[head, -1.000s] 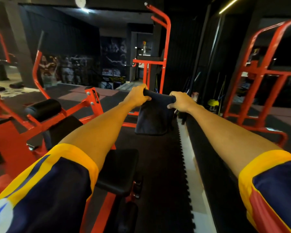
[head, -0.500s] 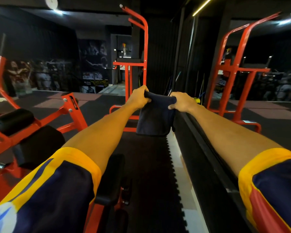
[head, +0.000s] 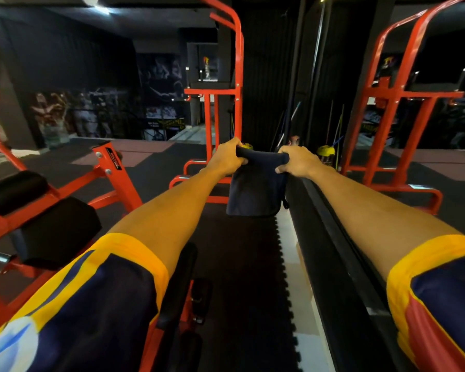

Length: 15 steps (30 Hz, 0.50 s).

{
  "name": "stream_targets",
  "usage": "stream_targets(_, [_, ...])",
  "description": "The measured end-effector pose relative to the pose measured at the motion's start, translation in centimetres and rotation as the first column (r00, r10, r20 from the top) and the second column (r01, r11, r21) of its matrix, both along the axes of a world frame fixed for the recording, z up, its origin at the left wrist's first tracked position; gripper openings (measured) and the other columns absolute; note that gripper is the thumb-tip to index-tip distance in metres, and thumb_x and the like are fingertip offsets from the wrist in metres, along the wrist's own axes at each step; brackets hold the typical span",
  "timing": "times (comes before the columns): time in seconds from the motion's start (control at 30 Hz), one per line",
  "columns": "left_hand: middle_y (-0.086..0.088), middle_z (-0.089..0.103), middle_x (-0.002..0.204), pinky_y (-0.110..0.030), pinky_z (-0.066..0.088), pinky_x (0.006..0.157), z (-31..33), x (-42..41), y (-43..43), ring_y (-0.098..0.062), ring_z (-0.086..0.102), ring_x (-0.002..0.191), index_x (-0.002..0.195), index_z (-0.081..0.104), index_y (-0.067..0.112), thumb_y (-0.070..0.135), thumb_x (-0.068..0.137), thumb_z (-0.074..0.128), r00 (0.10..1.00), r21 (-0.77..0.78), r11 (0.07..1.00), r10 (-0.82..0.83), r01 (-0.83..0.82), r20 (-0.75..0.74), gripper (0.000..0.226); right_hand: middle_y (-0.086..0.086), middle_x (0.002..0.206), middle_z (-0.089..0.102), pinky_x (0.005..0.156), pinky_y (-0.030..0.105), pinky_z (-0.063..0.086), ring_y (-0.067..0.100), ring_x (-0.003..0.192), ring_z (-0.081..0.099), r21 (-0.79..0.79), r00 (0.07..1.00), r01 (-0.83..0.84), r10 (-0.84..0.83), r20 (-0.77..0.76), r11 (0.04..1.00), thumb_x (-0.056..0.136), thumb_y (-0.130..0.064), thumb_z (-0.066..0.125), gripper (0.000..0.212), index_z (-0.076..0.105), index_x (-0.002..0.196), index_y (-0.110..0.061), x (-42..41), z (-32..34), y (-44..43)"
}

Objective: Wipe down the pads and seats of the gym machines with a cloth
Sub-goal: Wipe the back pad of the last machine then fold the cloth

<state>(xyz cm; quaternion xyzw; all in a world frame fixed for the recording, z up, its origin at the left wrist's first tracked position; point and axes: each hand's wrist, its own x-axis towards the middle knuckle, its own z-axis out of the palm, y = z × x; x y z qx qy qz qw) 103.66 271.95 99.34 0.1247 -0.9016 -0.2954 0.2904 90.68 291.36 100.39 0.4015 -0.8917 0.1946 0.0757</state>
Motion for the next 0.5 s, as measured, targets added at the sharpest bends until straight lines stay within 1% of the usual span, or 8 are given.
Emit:
stream_targets(0.1, [-0.005, 0.060, 0.094, -0.023, 0.042, 0.057, -0.6, -1.8, 0.1, -0.015, 0.057, 0.077, 0.099, 0.054, 0.014, 0.010, 0.086, 0.075, 0.999, -0.003, 0.999, 0.037, -0.037, 0.035, 0.025, -0.002, 0.100, 0.060, 0.078, 0.038, 0.039, 0.022, 0.095, 0.055, -0.007, 0.999, -0.025, 0.025, 0.032, 1.000, 0.088, -0.029, 0.080, 0.027, 0.060, 0.105, -0.025, -2.0, -0.8, 0.0])
stream_targets(0.17, [-0.007, 0.061, 0.096, -0.026, 0.045, 0.061, -1.0, -3.1, 0.4, -0.019, 0.059, 0.082, 0.099, 0.056, 0.014, 0.010, 0.086, 0.076, 0.997, -0.001, 0.998, 0.058, -0.058, 0.046, 0.025, -0.001, 0.101, 0.063, 0.079, 0.039, 0.041, 0.023, 0.096, 0.057, -0.010, 0.998, -0.038, 0.038, 0.053, 0.999, 0.087, -0.029, 0.080, 0.026, 0.060, 0.103, -0.025, -3.6, -1.5, 0.1])
stream_targets(0.27, [-0.007, 0.061, 0.097, -0.038, 0.053, 0.075, -1.8, -5.3, 1.0, -0.024, 0.061, 0.091, 0.103, 0.058, 0.011, 0.010, 0.085, 0.076, 0.995, 0.002, 0.996, 0.094, -0.094, 0.038, 0.025, 0.000, 0.102, 0.064, 0.080, 0.040, 0.044, 0.024, 0.097, 0.058, -0.003, 0.996, -0.050, 0.050, 0.067, 0.999, 0.087, -0.029, 0.080, 0.025, 0.059, 0.100, -0.025, -6.0, -2.5, 0.2])
stream_targets(0.33, [-0.009, 0.062, 0.101, -0.042, 0.054, 0.081, -2.2, -6.7, 1.3, -0.025, 0.062, 0.095, 0.106, 0.059, 0.010, 0.011, 0.085, 0.076, 0.994, 0.009, 0.995, 0.103, -0.103, 0.038, 0.027, 0.001, 0.101, 0.063, 0.079, 0.040, 0.042, 0.025, 0.097, 0.057, -0.005, 0.995, -0.056, 0.056, 0.082, 0.998, 0.086, -0.028, 0.080, 0.026, 0.058, 0.098, -0.025, -7.5, -3.0, 0.2])
stream_targets(0.4, [-0.010, 0.062, 0.106, -0.036, 0.049, 0.079, -2.5, -8.2, 1.5, -0.023, 0.059, 0.096, 0.109, 0.059, 0.011, 0.013, 0.086, 0.076, 0.992, 0.000, 0.993, 0.122, -0.122, 0.046, 0.029, 0.002, 0.101, 0.063, 0.077, 0.038, 0.041, 0.026, 0.096, 0.057, -0.007, 0.993, -0.065, 0.065, 0.102, 0.998, 0.086, -0.026, 0.081, 0.026, 0.058, 0.099, -0.024, -9.2, -3.6, -0.1])
stream_targets(0.47, [-0.007, 0.060, 0.103, -0.030, 0.041, 0.076, -2.8, -9.7, 1.1, -0.019, 0.056, 0.093, 0.111, 0.059, 0.010, 0.013, 0.086, 0.076, 0.990, -0.001, 0.991, 0.133, -0.133, 0.054, 0.030, 0.002, 0.101, 0.062, 0.077, 0.039, 0.041, 0.026, 0.095, 0.057, -0.015, 0.990, -0.072, 0.073, 0.117, 0.997, 0.087, -0.025, 0.080, 0.026, 0.059, 0.101, -0.024, -10.8, -4.3, -0.6])
stream_targets(0.5, [-0.005, 0.059, 0.101, -0.029, 0.040, 0.075, -3.0, -10.7, 0.7, -0.017, 0.055, 0.092, 0.110, 0.059, 0.010, 0.012, 0.087, 0.075, 0.990, 0.005, 0.992, 0.129, -0.130, 0.058, 0.029, 0.003, 0.101, 0.063, 0.077, 0.039, 0.041, 0.027, 0.095, 0.058, -0.018, 0.989, -0.074, 0.076, 0.128, 0.997, 0.087, -0.024, 0.080, 0.025, 0.059, 0.101, -0.024, -11.7, -4.7, -1.0])
